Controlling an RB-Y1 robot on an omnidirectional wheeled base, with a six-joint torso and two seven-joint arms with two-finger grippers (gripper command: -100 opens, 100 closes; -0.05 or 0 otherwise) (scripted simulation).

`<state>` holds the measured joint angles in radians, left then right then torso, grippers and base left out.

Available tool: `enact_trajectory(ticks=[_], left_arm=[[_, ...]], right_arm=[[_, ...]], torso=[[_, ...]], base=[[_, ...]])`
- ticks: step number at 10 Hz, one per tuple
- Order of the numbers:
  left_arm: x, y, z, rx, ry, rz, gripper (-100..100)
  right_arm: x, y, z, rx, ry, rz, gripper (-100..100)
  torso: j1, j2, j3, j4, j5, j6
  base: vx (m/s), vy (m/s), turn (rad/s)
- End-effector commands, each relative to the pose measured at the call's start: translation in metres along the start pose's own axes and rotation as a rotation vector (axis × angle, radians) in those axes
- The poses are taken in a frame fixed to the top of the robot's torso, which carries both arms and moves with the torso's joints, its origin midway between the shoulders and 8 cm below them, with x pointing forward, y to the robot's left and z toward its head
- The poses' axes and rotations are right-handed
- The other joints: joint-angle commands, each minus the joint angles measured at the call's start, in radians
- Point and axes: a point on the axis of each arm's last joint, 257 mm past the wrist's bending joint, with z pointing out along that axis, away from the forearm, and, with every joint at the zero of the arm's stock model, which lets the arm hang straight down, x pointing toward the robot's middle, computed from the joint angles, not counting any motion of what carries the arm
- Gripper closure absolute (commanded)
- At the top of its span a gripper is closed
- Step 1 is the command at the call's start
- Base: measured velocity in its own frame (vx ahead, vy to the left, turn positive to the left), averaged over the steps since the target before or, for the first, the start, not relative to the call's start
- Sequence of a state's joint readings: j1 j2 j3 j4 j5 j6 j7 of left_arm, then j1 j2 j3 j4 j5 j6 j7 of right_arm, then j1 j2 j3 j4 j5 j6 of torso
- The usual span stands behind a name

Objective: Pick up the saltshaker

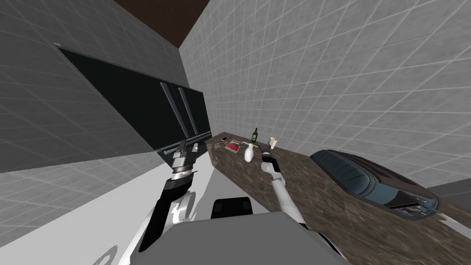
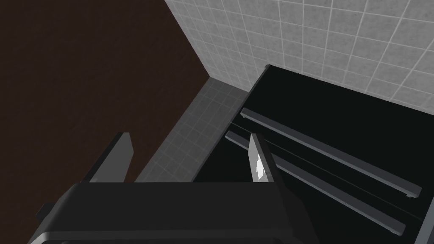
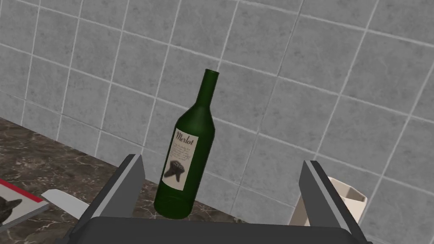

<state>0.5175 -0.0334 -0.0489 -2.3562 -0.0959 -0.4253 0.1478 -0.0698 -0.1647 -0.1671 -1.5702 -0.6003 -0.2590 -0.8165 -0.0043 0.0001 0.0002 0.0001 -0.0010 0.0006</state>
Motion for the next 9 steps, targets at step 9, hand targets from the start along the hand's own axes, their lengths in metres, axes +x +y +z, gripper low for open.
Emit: enact_trajectory(ticks=[9], left_arm=[[0.0, 0.0, 0.0, 0.0, 0.0, 0.0, 0]], right_arm=[[-0.091, -0.015, 0.019, 0.023, -0.233, 0.315, -100]], torso=[[0.0, -0.001, -0.001, 0.0, 0.0, 0.001]], base=[[-0.035, -0.052, 0.17]])
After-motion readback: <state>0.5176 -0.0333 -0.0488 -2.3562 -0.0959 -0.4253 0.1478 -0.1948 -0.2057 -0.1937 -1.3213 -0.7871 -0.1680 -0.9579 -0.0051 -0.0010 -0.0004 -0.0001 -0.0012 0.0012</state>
